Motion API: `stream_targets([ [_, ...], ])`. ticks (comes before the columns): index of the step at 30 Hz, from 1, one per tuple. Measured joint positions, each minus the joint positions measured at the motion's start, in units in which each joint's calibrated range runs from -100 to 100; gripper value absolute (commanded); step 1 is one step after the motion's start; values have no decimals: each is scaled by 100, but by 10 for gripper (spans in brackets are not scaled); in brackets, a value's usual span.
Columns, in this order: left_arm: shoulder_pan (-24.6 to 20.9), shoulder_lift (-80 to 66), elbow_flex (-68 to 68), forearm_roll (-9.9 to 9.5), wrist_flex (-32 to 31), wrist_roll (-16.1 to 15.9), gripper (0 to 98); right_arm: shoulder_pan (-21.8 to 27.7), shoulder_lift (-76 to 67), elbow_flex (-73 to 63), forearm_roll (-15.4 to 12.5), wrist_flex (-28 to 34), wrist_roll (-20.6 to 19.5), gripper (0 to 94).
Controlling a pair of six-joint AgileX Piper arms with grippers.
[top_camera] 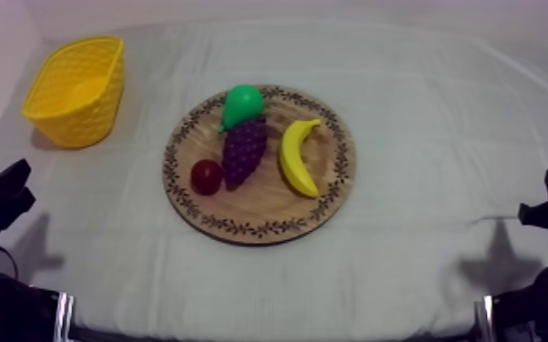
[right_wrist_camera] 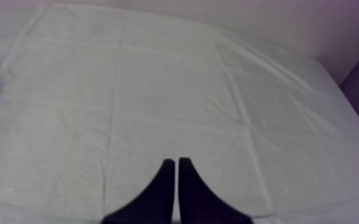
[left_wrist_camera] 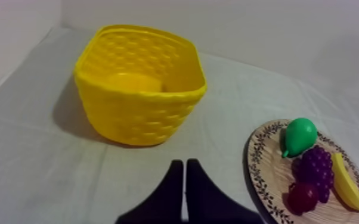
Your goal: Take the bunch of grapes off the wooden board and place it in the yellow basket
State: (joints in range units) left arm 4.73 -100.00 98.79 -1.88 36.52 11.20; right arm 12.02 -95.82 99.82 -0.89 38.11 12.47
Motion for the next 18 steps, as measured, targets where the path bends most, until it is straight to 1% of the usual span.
stream_targets([
  [14, 0, 0, 0, 0, 0, 0, 1, 0, 0, 0, 0, 0, 0, 3],
  [18, 52, 0, 72, -6, -299, -14, 1, 0, 0, 0, 0, 0, 0, 3],
])
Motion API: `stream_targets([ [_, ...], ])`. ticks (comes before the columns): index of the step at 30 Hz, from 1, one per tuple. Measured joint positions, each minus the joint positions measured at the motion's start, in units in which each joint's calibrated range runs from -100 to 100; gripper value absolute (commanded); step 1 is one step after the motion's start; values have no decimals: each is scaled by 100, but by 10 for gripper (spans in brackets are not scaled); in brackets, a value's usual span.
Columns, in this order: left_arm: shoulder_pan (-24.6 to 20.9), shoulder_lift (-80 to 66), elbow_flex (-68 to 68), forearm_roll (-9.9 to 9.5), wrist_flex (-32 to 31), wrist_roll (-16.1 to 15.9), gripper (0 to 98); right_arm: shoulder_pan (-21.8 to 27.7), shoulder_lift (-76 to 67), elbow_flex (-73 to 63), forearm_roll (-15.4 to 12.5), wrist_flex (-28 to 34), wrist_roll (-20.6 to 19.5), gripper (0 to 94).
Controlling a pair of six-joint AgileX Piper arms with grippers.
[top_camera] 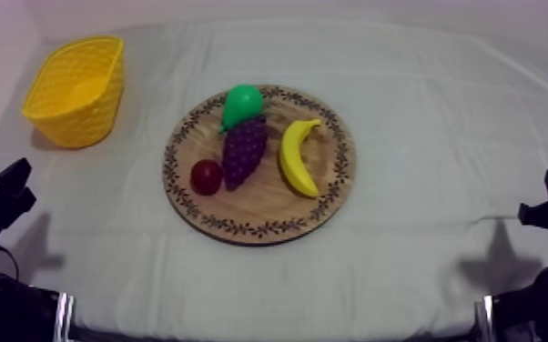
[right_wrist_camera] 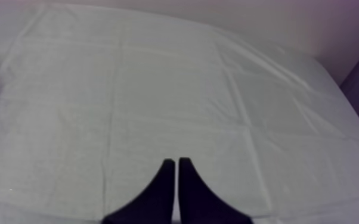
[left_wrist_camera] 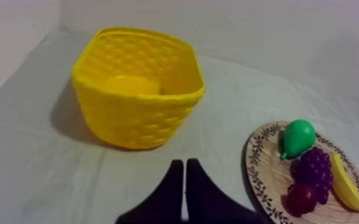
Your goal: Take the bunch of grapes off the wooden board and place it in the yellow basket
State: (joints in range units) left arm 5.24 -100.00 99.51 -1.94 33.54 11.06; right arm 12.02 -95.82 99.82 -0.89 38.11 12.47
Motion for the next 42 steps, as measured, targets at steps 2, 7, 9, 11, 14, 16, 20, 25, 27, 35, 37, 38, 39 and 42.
stream_targets([
  [2, 85, 0, 10, -6, -116, -8, 1, 0, 0, 0, 0, 0, 0, 3],
  [7, 392, 0, 24, -6, -176, 14, 1, 0, 0, 0, 0, 0, 0, 3],
  [9, 514, 0, 9, -29, -107, 11, 1, 0, 0, 0, 0, 0, 0, 3],
  [11, 604, 0, -61, -40, 89, 54, 1, 0, 0, 0, 0, 0, 0, 3],
  [14, 713, 27, -211, -46, 434, 205, 0, 0, 0, 0, 0, 0, 0, 3],
  [16, 740, 174, -292, -9, 605, 267, 0, 0, 0, 0, 0, 0, 0, 3],
  [20, 718, 625, -599, 194, 719, 186, 0, 0, 0, 0, 0, 0, 0, 3],
  [25, 768, 1374, -1261, 483, 1082, 27, 0, 0, 0, 0, 0, 0, -18, 3],
  [27, 785, 1732, -1625, 590, 1307, 21, 0, 0, 0, 0, 0, 0, -10, 3],
  [35, 607, 3233, -3298, 1086, 2606, -143, 0, 0, 0, 0, 0, 0, -7, 3],
  [37, 532, 3664, -3777, 1202, 2986, -185, 0, 0, 0, 0, 0, 0, -7, 3],
  [38, 502, 3885, -4022, 1246, 3208, -182, 0, 0, 0, 0, 0, 0, -7, 3],
  [39, 487, 4108, -4218, 1284, 3403, -168, 0, 0, 0, 0, 0, 0, -7, 3],
  [42, 477, 4684, -4896, 1313, 3945, -181, 0, 0, 0, 0, 0, 0, -3, 3],
])
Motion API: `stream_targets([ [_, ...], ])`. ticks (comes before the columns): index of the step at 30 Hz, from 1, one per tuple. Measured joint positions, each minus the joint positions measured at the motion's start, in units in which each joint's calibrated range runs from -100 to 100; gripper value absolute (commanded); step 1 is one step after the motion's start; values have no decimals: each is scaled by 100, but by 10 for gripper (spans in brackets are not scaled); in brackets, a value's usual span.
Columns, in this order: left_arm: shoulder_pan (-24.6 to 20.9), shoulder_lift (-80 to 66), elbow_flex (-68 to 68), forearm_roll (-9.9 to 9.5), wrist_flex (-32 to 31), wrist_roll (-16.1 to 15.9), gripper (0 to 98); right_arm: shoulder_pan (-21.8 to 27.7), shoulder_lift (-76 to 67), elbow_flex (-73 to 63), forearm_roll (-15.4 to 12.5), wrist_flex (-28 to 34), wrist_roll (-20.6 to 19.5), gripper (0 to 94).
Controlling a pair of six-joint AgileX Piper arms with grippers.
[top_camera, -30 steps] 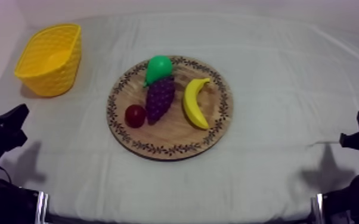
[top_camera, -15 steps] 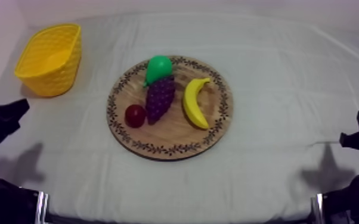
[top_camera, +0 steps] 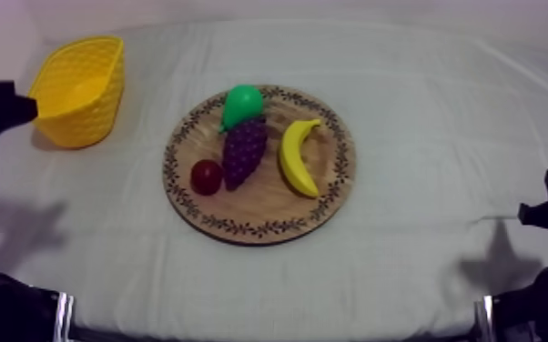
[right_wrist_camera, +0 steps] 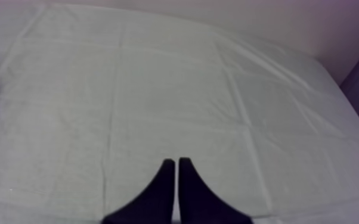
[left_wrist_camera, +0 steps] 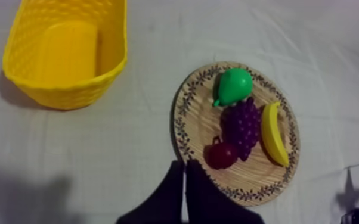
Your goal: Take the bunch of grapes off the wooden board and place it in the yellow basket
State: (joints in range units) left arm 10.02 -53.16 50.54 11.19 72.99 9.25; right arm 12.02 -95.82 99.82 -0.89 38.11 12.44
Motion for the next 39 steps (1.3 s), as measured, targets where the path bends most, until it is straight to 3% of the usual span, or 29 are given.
stream_targets([
  [5, -28, 1042, -1116, -146, 758, 116, 0, 0, 0, 0, 0, 0, 3, 3],
  [10, 73, 1927, -2120, -413, 1316, 360, 0, 0, 0, 0, 0, 0, 3, 3],
  [22, 991, 3640, -3289, -904, 1496, 996, 0, 0, 0, 0, 0, 0, 3, 3],
  [39, 2394, 5466, -4563, -956, 1390, 1443, 27, 0, 0, 0, 0, 0, 3, 3],
])
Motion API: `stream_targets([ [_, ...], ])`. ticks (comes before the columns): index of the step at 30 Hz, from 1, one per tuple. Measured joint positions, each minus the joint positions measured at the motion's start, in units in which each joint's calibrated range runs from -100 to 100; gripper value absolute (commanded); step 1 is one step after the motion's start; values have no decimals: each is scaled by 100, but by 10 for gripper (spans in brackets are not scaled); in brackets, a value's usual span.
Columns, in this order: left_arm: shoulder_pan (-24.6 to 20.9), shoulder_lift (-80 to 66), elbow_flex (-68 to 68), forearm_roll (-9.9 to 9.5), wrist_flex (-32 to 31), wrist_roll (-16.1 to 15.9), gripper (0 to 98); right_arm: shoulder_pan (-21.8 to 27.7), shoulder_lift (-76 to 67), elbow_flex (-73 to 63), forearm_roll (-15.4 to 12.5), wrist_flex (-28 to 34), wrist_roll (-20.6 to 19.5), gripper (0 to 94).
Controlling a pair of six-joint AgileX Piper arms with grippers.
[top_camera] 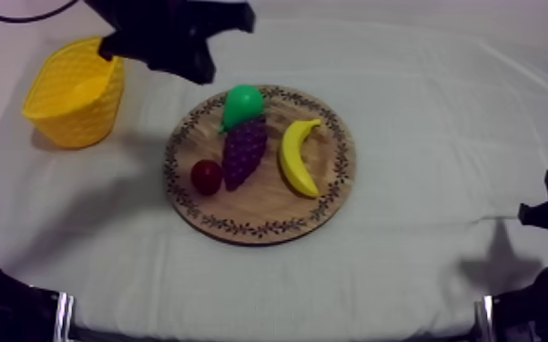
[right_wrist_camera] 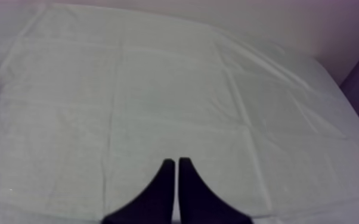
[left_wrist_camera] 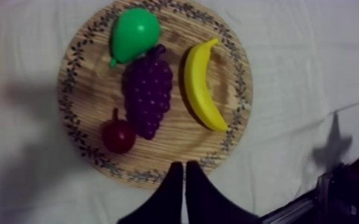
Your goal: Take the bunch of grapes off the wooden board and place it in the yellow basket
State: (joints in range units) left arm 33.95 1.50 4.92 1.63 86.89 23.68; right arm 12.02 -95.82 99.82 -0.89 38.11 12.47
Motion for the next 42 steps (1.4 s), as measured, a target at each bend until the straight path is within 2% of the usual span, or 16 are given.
stream_targets([
  [4, 115, 254, -77, 5, -63, 31, 101, 0, 0, 0, 0, 0, 0, 3],
  [14, 162, 512, -216, 16, -248, 0, 485, 0, 0, 0, 0, 0, 0, 3],
  [27, 120, 600, -210, 42, -422, -96, 853, 0, 0, 0, 0, 0, 0, 3],
  [33, 108, 594, -113, 62, -525, -130, 936, 0, 0, 0, 0, 0, 0, 3],
  [42, 95, 978, 9, 129, -739, -148, 955, 0, 0, 0, 0, 0, 0, 3],
])
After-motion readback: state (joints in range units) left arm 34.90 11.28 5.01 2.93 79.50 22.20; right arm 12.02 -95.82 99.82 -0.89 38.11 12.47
